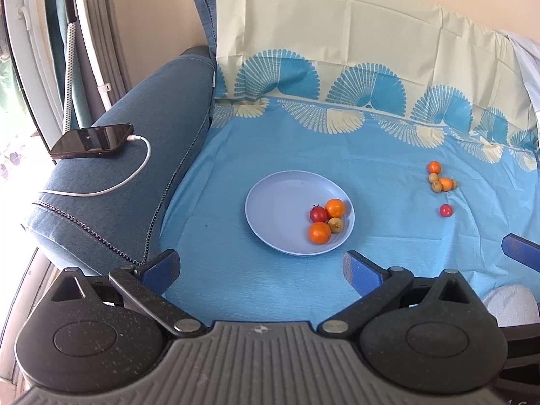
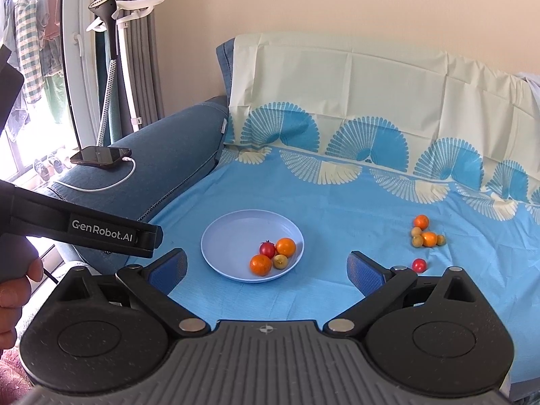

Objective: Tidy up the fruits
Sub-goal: 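Withdraw both tools and move back toward the fruit cluster, then grasp a red cherry tomato with the right tool while the left tool grasps a tan fruit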

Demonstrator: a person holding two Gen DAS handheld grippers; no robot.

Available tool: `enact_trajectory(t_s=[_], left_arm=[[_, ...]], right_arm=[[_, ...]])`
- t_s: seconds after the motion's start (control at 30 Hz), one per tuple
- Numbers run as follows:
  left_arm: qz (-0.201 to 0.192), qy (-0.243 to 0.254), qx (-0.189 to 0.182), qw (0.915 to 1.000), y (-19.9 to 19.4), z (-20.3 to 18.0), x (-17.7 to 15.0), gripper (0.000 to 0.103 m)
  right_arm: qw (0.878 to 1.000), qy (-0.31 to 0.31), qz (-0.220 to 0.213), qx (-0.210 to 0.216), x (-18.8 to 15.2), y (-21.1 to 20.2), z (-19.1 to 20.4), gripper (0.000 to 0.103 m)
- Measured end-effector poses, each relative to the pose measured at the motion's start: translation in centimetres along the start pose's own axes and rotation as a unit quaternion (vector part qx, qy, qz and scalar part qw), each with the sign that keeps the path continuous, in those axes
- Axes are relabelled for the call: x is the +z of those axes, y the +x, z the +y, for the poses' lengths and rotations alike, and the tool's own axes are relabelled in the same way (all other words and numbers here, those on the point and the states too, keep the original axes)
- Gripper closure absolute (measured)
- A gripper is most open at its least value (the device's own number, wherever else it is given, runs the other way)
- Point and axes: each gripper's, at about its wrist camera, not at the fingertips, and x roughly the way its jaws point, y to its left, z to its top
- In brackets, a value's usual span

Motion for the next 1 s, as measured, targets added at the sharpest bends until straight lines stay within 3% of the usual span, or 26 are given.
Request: enact_trajectory(t_s=[0.43,0.63,0.8,1.0], left_arm=[[0.046,0.023,0.003,0.9987,4.4,-3.1,1.7,0.0],[0.066,0.036,-0.007,0.9972,8.0,-6.8,3.9,0.0],[0.081,0.051,-0.024,0.9951,12.0,-11.2,6.2,0.0],[0.094,0.056,-0.01,0.9939,16.9,-14.8,9.1,0.0]], right_arm=[[0.997,0.067,0.026,-0.017,-1.0,3.1,-3.8,0.003],[0.99,0.113,0.024,-0.083,-1.7,4.8,-9.2,0.003],[0.977,0.141,0.032,-0.158,-3.0,7.5,-14.8,0.003],[0.97,0.151,0.042,-0.188,-4.9,14.0,-21.1,0.003]])
